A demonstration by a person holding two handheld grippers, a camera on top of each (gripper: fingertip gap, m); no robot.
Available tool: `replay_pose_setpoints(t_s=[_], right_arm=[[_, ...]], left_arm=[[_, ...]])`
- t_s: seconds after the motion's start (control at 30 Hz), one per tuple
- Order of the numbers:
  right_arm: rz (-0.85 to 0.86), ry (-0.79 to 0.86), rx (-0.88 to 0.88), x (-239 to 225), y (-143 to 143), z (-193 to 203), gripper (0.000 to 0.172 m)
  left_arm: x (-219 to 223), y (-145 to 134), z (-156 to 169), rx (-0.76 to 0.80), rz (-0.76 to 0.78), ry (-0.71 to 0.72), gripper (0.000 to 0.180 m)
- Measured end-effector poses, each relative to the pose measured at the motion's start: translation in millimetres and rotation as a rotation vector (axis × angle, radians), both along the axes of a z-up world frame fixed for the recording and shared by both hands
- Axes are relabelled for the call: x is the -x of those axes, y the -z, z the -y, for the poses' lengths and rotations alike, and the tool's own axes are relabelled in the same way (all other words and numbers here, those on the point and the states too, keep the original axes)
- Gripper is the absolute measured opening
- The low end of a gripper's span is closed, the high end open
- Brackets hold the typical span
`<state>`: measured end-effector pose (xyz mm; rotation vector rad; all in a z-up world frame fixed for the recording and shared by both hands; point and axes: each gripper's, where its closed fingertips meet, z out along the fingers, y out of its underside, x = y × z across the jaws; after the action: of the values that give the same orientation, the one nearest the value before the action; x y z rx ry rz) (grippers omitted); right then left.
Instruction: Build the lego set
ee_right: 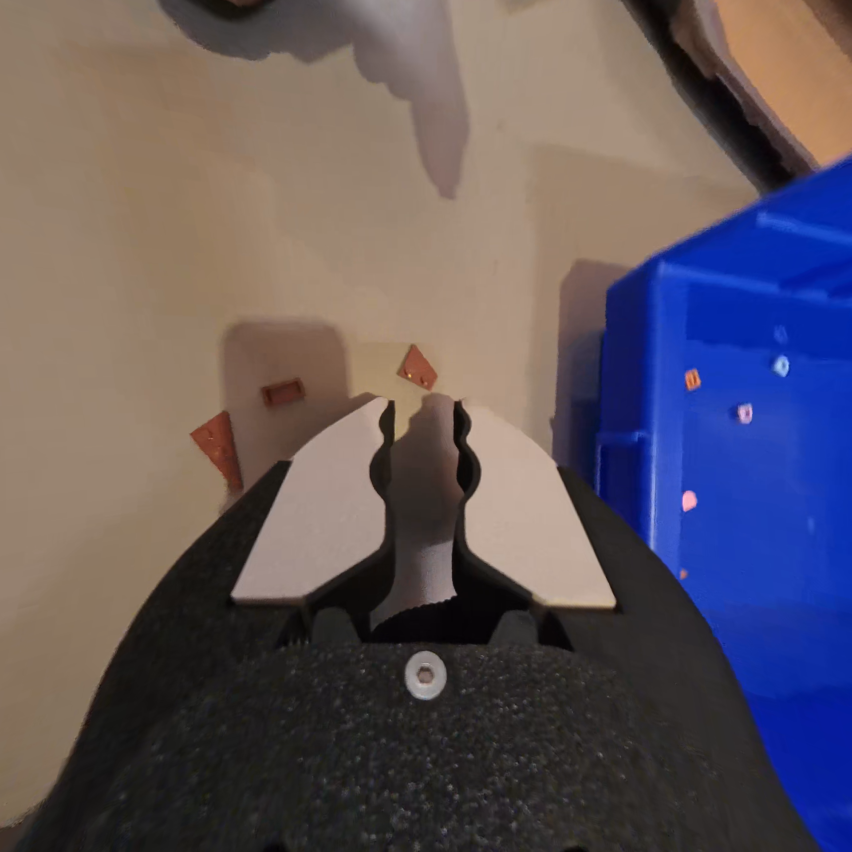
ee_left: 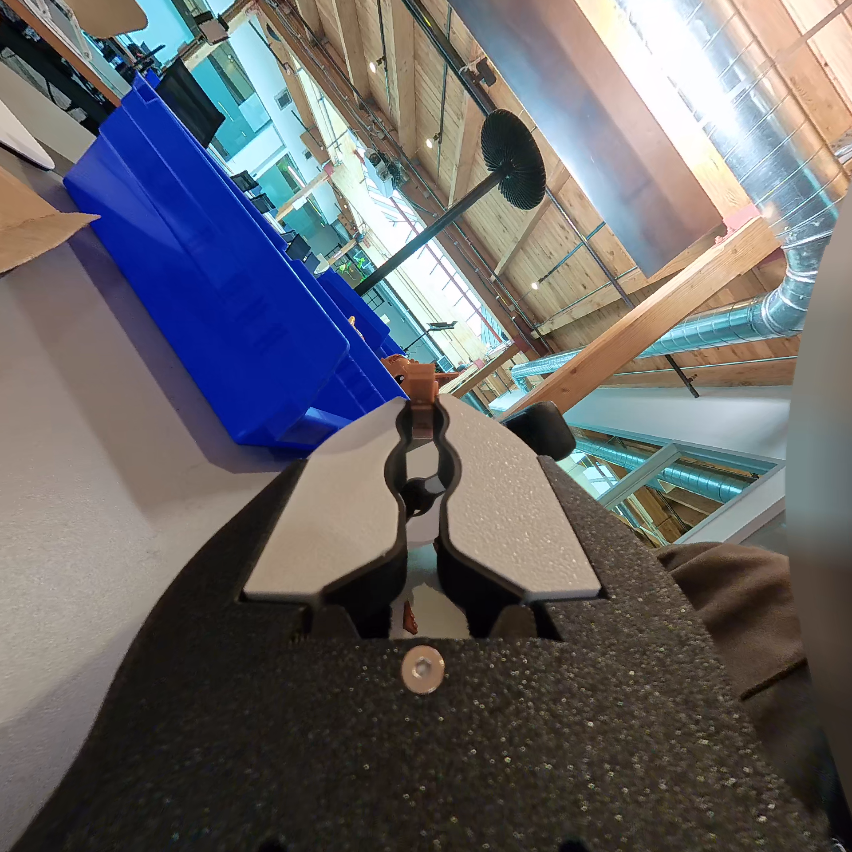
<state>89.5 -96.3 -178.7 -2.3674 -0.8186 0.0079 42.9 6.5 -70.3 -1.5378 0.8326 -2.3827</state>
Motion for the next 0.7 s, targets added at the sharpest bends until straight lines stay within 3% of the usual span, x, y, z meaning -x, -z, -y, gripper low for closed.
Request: replay_pose_setpoints(t_s=[0.13, 0.23, 0.53, 0.7], right_arm=[[-0.196, 0.386, 0.053, -10, -1, -6, 0.017], [-0.303, 0.499, 0.043, 0, -4, -6, 0.015], [-0.209, 0.501, 0.073, 12, 10, -12, 0.015], [-0.247, 0.303, 0.137, 25, 11, -27, 0.023]], left_arm=[[0, 0, 0, -0.002, 0.000, -0.001, 0.008], [0, 0, 0, -0.004, 0.000, -0.003, 0.008], [1, 0, 1, -0.005, 0.001, -0.003, 0.008], [2, -2, 2, -0.019, 0.008, -0.004, 0.008]])
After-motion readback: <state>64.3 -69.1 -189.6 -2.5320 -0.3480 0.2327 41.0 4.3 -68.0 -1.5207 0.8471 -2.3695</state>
